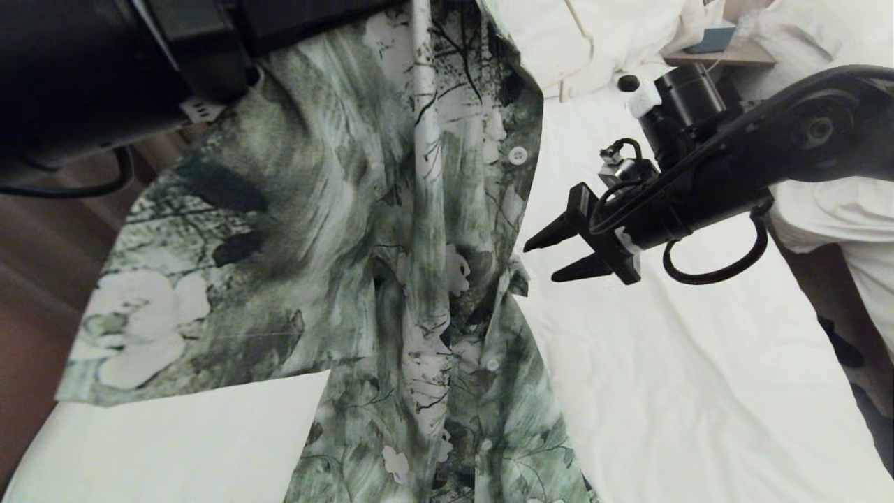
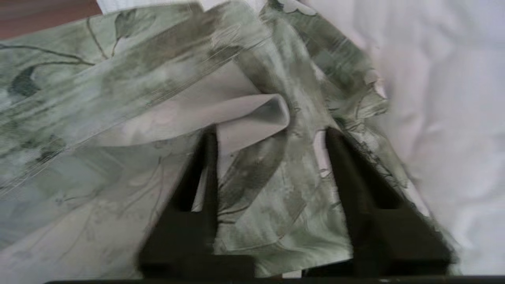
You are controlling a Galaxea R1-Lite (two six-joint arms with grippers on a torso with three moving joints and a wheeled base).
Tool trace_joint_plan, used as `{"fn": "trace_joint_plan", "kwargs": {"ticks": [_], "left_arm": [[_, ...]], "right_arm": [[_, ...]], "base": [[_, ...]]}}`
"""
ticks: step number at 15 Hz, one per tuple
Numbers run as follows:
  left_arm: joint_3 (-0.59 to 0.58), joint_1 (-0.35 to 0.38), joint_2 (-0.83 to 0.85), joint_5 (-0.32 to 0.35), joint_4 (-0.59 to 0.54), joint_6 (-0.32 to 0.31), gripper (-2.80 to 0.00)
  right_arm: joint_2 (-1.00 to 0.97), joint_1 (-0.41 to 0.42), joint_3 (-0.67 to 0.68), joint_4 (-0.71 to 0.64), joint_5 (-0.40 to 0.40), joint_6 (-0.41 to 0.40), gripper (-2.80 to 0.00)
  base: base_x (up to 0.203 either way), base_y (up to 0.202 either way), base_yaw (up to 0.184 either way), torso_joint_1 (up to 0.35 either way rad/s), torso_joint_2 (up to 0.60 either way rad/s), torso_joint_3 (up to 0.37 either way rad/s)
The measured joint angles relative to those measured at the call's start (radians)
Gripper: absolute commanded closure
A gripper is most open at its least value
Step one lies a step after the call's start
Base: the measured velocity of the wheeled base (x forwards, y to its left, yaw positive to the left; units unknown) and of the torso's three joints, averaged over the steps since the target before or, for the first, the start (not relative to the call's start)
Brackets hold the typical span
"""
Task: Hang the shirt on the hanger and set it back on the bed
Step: Hook the other side of the shirt onto the hanger
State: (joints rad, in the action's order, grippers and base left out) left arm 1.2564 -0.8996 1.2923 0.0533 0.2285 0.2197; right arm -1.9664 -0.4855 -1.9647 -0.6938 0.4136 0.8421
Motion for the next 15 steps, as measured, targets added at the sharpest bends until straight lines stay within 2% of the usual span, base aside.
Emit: {"fn": "trace_joint_plan", "kwargs": {"ticks": [13, 15], "left_arm": [[0.038, -0.001, 0.018, 0.0, -0.002, -0.005, 0.0], [0.052, 0.0, 0.021, 0.0, -0.017, -0.023, 0.0]], "right_arm": [[-0.031, -0.032, 0.001, 0.031, 0.024, -0.007, -2.8], [-0.029, -0.038, 0.001, 0.032, 0.028, -0.006, -2.8]], "base": [[0.0, 0.0, 0.0, 0.0, 0.0, 0.0], [0.0, 0.0, 0.0, 0.0, 0.0, 0.0]]}}
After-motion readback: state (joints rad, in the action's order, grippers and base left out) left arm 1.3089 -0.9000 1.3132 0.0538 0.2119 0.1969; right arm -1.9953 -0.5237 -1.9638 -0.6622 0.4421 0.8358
